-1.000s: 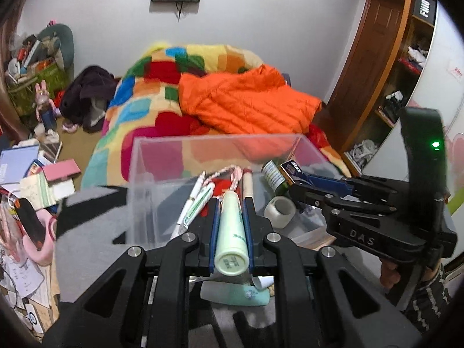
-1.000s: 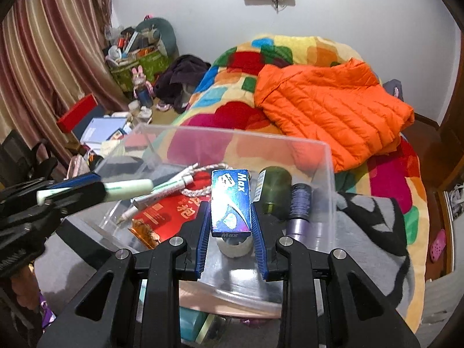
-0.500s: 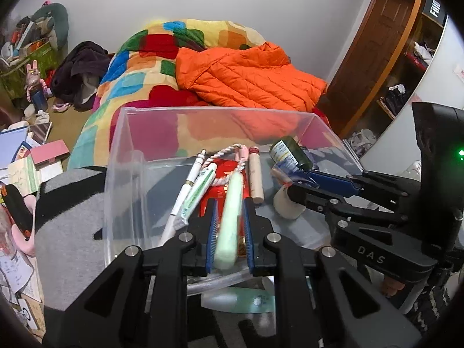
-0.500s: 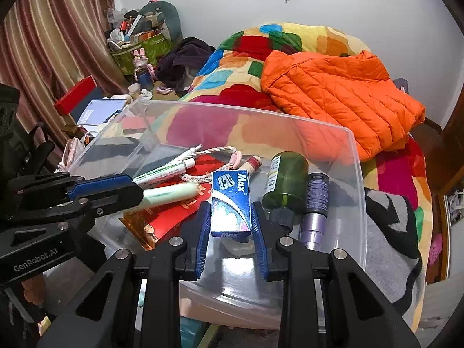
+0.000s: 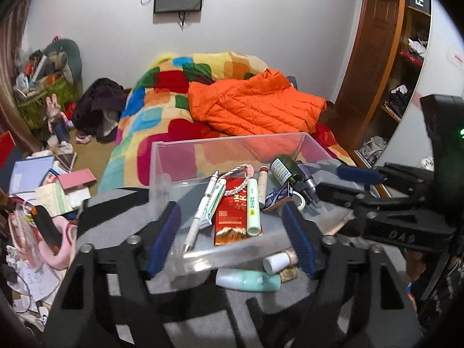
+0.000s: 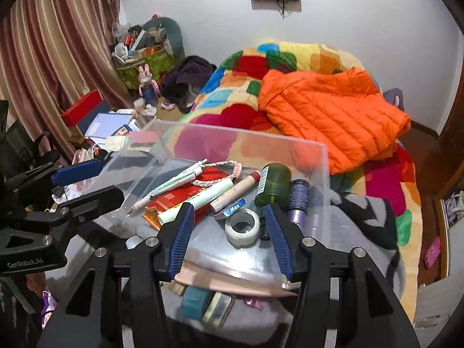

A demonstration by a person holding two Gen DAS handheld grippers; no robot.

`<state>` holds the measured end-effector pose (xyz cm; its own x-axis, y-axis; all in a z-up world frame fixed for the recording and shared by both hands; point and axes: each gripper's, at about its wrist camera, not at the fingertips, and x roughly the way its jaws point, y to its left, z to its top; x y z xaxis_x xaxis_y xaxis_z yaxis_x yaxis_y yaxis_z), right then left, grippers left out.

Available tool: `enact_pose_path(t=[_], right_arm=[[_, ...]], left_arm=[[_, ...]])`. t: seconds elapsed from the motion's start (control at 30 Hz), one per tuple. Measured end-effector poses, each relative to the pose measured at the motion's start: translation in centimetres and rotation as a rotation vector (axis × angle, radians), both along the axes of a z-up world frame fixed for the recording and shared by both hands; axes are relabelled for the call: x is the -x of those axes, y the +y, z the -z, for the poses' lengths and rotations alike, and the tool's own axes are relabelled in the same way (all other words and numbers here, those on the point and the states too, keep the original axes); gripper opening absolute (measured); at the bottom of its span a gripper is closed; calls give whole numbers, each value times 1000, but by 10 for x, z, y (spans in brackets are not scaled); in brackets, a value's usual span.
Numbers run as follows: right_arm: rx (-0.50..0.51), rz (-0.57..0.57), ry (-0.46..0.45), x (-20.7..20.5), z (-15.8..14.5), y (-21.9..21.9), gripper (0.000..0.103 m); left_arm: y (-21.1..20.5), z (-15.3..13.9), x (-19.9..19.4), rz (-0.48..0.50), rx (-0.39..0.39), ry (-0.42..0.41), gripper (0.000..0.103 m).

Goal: Organize objects
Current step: 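Withdraw both open tools from the box toward the blanket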

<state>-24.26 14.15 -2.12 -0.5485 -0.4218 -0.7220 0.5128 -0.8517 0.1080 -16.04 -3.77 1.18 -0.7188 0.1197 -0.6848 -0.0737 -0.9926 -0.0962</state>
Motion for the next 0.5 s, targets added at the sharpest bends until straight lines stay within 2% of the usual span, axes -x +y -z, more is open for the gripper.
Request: enact_pose_path(t=[0.07, 0.17, 0.5], right_arm=[[3, 6, 23, -8, -6, 5, 50], [12, 19, 40, -22, -9, 16, 50], [23, 44, -76, -47, 24, 45, 50]], left_arm=[[1, -1, -10, -3, 20, 10, 85], [3, 4, -20, -1, 37, -1, 90], [4, 61, -32, -3, 21, -179, 90]])
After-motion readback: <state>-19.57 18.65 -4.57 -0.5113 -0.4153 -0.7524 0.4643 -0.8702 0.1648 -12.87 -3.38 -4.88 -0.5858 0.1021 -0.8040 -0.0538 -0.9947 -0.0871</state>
